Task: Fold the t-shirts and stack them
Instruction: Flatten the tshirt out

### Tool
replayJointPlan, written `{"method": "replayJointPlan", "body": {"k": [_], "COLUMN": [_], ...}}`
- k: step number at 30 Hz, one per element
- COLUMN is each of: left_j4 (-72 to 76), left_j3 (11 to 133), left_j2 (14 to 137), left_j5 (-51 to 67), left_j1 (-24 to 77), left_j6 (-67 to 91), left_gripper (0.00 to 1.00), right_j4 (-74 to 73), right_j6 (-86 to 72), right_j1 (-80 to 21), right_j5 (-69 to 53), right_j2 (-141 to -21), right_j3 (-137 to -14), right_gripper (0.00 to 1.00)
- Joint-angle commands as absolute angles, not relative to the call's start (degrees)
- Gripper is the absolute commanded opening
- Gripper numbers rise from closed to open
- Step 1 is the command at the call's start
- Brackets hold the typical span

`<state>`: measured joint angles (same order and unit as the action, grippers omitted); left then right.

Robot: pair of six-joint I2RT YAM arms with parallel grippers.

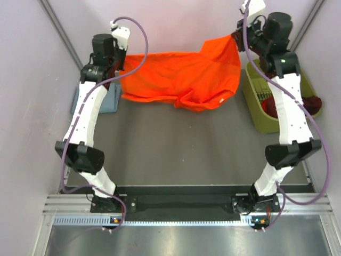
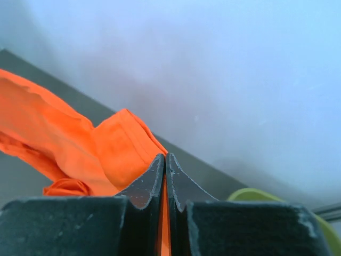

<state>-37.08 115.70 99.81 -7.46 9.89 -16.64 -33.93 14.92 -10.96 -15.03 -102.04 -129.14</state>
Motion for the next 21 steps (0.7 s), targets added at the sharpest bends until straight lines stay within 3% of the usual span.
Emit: {"method": "replayJointPlan", "body": {"k": [1, 5, 14, 21], "left_j4": [-30.94, -32.43, -31.29, -37.61], "left_j3": [115.14, 114.26, 100.03, 100.19], "left_j2": [92.3, 87.11, 67.08, 54.87], "left_j5": [-8.0, -7.73, -2.29, 3.24], "left_j1": [9.67, 9.67, 9.67, 9.67], "left_j6": [-17.75, -16.17, -18.46, -17.58], "left_gripper": [0.0, 0.0, 0.0, 0.0], "right_j4": [-31.99, -33.57, -35.76, -41.22], "right_j6": [17.49, 16.09, 14.41, 9.94], "right_j1": [-10.72, -10.72, -10.72, -10.72], "right_j5": [-12.3, -14.32, -16.61, -15.39], "right_j2": [-94.14, -86.68, -67.34, -51.97], "right_j3": [-129.91, -124.64, -111.72, -108.9], "right_gripper": [0.0, 0.0, 0.0, 0.0]}}
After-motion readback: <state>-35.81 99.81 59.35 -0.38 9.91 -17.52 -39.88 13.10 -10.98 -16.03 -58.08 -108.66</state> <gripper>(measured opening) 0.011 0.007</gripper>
